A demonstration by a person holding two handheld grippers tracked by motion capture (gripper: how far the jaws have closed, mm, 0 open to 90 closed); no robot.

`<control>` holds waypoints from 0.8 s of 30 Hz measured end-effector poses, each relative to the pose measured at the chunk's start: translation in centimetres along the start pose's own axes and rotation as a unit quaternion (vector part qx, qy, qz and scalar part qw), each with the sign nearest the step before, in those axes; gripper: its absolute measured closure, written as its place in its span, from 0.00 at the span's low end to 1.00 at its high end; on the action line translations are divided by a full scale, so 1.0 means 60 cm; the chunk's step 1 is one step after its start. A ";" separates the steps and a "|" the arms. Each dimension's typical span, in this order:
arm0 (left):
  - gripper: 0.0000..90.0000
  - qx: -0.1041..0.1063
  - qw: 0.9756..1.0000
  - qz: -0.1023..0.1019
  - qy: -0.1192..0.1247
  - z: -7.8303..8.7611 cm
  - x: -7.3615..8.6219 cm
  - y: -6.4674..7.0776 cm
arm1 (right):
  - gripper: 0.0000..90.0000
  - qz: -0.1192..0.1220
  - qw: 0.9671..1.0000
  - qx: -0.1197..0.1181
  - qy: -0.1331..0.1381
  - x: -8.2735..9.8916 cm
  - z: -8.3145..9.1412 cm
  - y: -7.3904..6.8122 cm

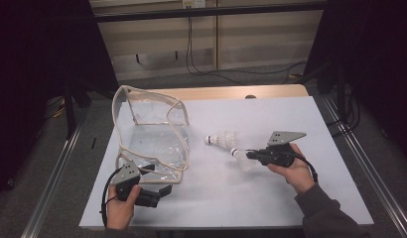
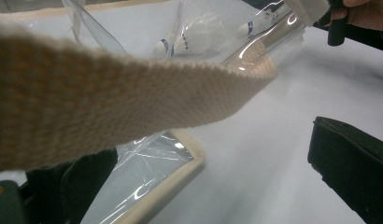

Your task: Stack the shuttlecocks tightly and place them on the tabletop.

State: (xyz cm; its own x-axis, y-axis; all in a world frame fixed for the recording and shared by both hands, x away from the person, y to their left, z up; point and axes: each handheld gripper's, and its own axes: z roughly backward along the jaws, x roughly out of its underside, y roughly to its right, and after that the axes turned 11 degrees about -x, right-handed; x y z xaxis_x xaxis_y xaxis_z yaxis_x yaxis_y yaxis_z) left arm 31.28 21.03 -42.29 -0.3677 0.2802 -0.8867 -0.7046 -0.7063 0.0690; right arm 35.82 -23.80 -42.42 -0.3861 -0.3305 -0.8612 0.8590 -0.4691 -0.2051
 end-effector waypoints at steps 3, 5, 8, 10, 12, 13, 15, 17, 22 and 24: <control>0.01 0.000 1.000 -0.001 -0.001 0.000 0.000 0.000 | 1.00 -0.003 1.000 0.007 0.001 0.002 0.006 0.004; 0.01 0.000 1.000 0.000 0.000 0.000 0.000 0.000 | 1.00 -0.003 1.000 0.012 0.001 0.003 0.011 0.008; 0.01 0.001 1.000 0.000 0.000 0.000 0.000 0.000 | 1.00 -0.006 1.000 0.018 0.001 0.005 0.017 0.012; 0.01 0.000 1.000 0.000 0.000 0.000 0.000 0.000 | 1.00 -0.005 1.000 0.023 -0.001 0.007 0.020 0.014; 0.01 0.000 1.000 0.000 0.000 0.000 0.000 0.000 | 1.00 -0.006 1.000 0.025 -0.002 0.009 0.022 0.016; 0.01 -0.001 1.000 -0.001 -0.001 0.000 0.000 0.000 | 1.00 -0.005 1.000 0.026 -0.002 0.009 0.022 0.017; 0.01 -0.001 1.000 -0.001 -0.001 0.000 0.000 0.000 | 1.00 -0.007 1.000 0.028 -0.003 0.010 0.024 0.018; 0.01 -0.001 1.000 -0.001 0.000 0.000 0.000 0.000 | 1.00 -0.006 1.000 0.029 -0.004 0.011 0.024 0.020; 0.01 -0.002 1.000 0.000 0.000 0.000 0.000 0.001 | 1.00 -0.009 0.999 0.031 -0.008 0.015 0.024 0.023; 0.01 -0.003 1.000 0.000 -0.001 0.000 0.000 0.001 | 1.00 -0.010 0.999 0.032 -0.010 0.016 0.022 0.024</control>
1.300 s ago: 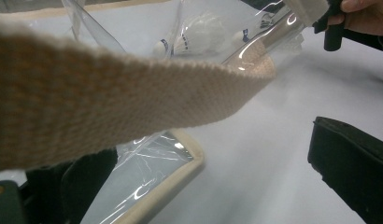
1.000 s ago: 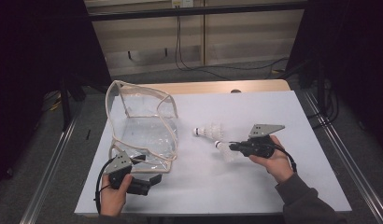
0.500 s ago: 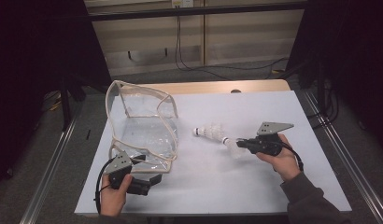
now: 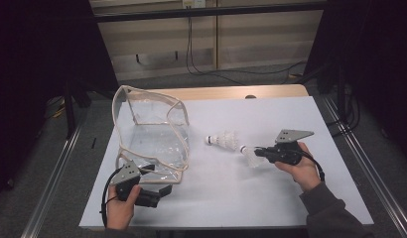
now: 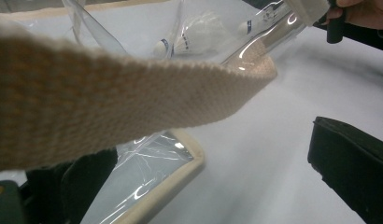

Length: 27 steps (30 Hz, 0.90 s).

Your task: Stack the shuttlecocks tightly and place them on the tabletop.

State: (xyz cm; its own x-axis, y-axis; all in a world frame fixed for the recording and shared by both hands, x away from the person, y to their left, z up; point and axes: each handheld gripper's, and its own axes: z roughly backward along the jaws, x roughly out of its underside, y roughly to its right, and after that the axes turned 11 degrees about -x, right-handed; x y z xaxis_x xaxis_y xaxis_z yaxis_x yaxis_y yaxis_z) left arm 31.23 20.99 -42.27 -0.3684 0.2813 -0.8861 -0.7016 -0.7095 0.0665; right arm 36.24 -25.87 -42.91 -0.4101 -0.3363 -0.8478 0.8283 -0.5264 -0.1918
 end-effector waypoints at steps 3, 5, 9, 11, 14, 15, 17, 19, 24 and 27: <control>0.01 0.001 1.000 0.001 0.001 0.000 0.000 0.000 | 1.00 0.002 1.000 0.000 -0.008 0.002 -0.003 0.001; 0.01 0.001 1.000 0.001 0.001 0.000 0.000 0.000 | 1.00 0.004 1.000 0.002 -0.012 0.002 -0.005 0.001; 0.01 0.002 1.000 0.000 0.001 0.000 0.000 0.000 | 1.00 0.005 1.000 0.003 -0.016 0.004 -0.009 0.002; 0.01 0.002 1.000 0.001 0.001 0.000 0.000 0.000 | 0.99 0.003 1.000 0.005 -0.016 0.005 -0.010 0.002; 0.01 0.003 1.000 0.000 0.000 0.000 0.000 -0.001 | 0.99 0.002 1.000 0.007 -0.018 0.006 -0.012 0.004; 0.01 0.003 1.000 0.000 0.000 0.000 0.000 -0.001 | 0.99 0.002 1.000 0.006 -0.019 0.007 -0.012 0.005; 0.01 0.003 1.000 0.000 0.000 0.000 0.000 -0.001 | 0.99 0.002 1.000 0.007 -0.021 0.008 -0.013 0.005; 0.01 0.001 1.000 0.000 0.001 0.000 0.000 0.000 | 0.98 0.002 1.000 0.009 -0.022 0.008 -0.014 0.005; 0.01 0.002 1.000 -0.001 0.000 0.000 0.000 -0.001 | 0.94 -0.002 1.000 0.016 -0.025 0.010 -0.014 0.007; 0.01 0.002 1.000 -0.001 0.000 0.000 0.000 -0.001 | 0.92 -0.005 0.999 0.022 -0.023 0.010 -0.012 0.009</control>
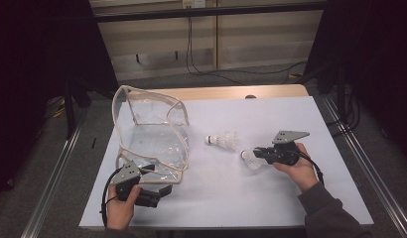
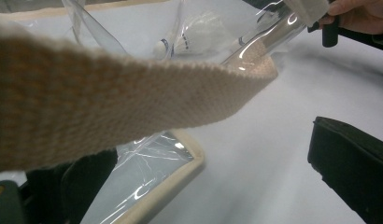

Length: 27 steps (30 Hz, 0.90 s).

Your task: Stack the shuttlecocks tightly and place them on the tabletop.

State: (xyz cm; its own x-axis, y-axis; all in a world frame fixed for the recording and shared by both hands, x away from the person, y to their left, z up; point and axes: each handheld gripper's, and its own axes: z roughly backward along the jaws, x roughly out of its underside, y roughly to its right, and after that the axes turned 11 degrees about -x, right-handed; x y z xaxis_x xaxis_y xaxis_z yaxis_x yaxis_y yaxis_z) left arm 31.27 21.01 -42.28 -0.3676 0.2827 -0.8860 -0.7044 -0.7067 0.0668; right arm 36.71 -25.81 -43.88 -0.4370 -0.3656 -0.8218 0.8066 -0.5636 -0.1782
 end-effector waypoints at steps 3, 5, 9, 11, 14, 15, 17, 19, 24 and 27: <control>0.01 0.000 1.000 0.000 0.000 0.000 0.000 0.000 | 0.90 0.000 1.000 0.005 0.003 0.000 0.002 0.002; 0.01 0.000 1.000 0.000 0.000 0.000 0.000 0.000 | 0.86 0.000 1.000 0.010 0.002 0.000 0.002 0.002; 0.01 0.000 1.000 0.000 0.000 0.000 0.000 0.000 | 0.83 -0.003 1.000 0.018 0.002 0.000 0.005 0.004; 0.01 0.000 1.000 0.000 0.000 0.000 0.000 0.000 | 0.81 -0.004 1.000 0.020 0.001 0.001 0.006 0.005; 0.01 0.000 1.000 0.000 0.000 0.000 0.000 0.000 | 0.80 -0.004 1.000 0.023 -0.001 0.003 0.007 0.007; 0.01 0.000 1.000 0.001 0.000 0.000 0.000 0.000 | 0.80 -0.006 1.000 0.024 -0.001 0.003 0.008 0.008; 0.01 -0.001 1.000 0.001 0.000 -0.001 0.000 0.000 | 0.80 -0.006 1.000 0.026 -0.002 0.004 0.008 0.009; 0.01 -0.001 1.000 0.001 0.000 -0.001 0.000 0.000 | 0.78 -0.007 1.000 0.028 -0.002 0.005 0.009 0.009; 0.01 0.000 1.000 0.001 0.001 -0.001 0.000 0.000 | 0.76 -0.010 1.000 0.030 -0.004 0.009 0.013 0.010; 0.01 -0.001 1.000 0.001 0.000 -0.001 0.000 0.000 | 0.75 -0.011 0.999 0.032 -0.003 0.011 0.016 0.011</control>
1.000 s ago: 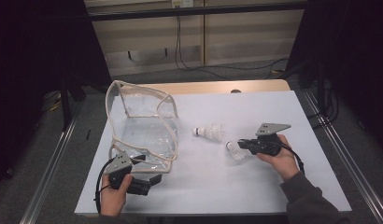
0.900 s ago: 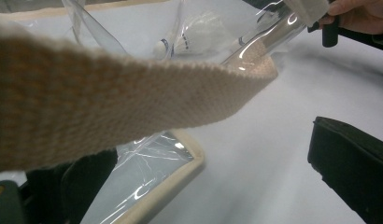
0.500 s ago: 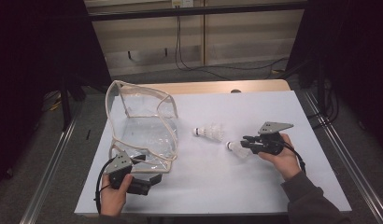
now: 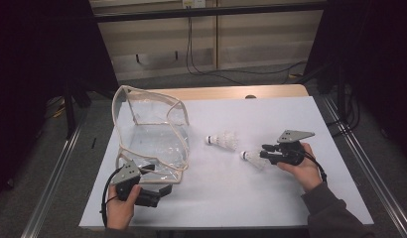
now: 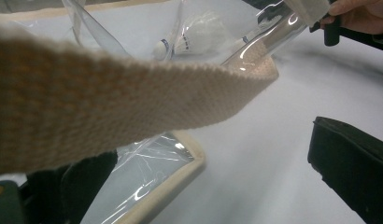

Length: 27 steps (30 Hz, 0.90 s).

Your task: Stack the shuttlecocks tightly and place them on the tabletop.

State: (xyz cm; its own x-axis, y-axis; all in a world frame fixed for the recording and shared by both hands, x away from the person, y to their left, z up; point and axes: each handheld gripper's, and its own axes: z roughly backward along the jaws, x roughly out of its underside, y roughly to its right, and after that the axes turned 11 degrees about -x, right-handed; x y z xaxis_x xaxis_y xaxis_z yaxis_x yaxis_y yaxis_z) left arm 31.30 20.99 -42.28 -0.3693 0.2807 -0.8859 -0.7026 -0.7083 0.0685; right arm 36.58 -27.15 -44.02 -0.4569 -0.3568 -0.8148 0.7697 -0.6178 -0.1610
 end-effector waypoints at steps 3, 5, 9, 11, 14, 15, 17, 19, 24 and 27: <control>0.01 -0.002 1.000 0.000 0.001 0.000 0.000 0.001 | 0.72 -0.001 1.000 0.003 0.000 0.003 0.004 0.002; 0.01 -0.002 1.000 0.000 0.002 -0.001 0.000 0.001 | 0.69 -0.005 1.000 0.004 -0.002 0.005 0.006 0.003; 0.01 -0.003 1.000 0.002 0.003 -0.002 0.000 0.001 | 0.64 -0.009 1.000 0.005 -0.004 0.009 0.009 0.005; 0.01 -0.002 1.000 0.002 0.003 -0.002 0.000 0.001 | 0.62 -0.011 1.000 0.006 -0.003 0.009 0.010 0.005; 0.01 -0.002 1.000 0.001 0.002 -0.001 0.000 0.001 | 0.60 -0.012 1.000 0.007 -0.002 0.011 0.011 0.005; 0.01 -0.002 1.000 0.002 0.003 -0.002 0.000 0.001 | 0.59 -0.013 1.000 0.007 -0.003 0.011 0.011 0.005; 0.01 -0.003 1.000 0.002 0.003 -0.002 0.000 0.001 | 0.58 -0.013 1.000 0.008 -0.002 0.011 0.013 0.004; 0.01 -0.003 1.000 0.001 0.002 -0.001 0.000 0.001 | 0.57 -0.015 1.000 0.009 0.000 0.012 0.015 0.003; 0.01 -0.003 1.000 0.001 0.002 -0.001 0.000 0.002 | 0.55 -0.018 1.000 0.011 0.003 0.013 0.019 0.001; 0.01 -0.003 1.000 0.001 0.001 -0.001 0.000 0.002 | 0.53 -0.018 1.000 0.011 0.004 0.013 0.023 -0.001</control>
State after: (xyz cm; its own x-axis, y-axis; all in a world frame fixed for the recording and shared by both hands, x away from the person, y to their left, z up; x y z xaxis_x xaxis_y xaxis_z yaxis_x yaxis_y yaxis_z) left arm 31.28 20.86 -42.28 -0.3684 0.2780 -0.8871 -0.6987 -0.7122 0.0669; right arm 35.58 -28.34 -43.86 -0.4799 -0.3284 -0.8135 0.7432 -0.6450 -0.1780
